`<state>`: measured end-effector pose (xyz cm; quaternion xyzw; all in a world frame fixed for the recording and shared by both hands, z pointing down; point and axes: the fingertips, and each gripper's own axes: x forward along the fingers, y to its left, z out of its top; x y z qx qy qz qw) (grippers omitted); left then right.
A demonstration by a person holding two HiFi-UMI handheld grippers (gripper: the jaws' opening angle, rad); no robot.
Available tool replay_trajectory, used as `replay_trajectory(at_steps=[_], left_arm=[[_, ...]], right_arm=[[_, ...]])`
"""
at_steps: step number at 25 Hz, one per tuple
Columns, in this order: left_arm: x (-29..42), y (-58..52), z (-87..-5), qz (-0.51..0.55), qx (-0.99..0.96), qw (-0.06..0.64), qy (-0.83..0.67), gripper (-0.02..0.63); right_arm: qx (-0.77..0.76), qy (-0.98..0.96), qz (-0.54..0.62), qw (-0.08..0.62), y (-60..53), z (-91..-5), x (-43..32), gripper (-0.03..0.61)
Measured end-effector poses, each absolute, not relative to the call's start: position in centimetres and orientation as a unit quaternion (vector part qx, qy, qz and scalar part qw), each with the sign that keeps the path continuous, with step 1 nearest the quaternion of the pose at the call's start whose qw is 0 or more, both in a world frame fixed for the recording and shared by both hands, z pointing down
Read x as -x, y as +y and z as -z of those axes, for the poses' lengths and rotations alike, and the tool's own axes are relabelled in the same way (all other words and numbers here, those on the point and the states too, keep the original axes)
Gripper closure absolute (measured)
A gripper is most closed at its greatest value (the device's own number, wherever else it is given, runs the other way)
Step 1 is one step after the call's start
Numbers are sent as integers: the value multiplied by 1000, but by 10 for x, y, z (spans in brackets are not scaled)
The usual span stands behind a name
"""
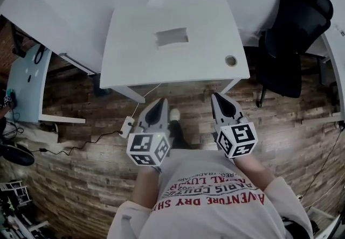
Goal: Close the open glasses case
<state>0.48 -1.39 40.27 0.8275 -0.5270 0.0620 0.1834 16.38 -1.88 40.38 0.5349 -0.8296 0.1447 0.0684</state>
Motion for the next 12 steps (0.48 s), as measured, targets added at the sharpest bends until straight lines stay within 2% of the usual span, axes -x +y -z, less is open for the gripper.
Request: replay_trajectory(at_steps=[12], left_arm=[[32,-191,-413,-85,-853,209,-471,615]], right_arm=[[-585,-790,-152,103,-172,-404,-133,566]])
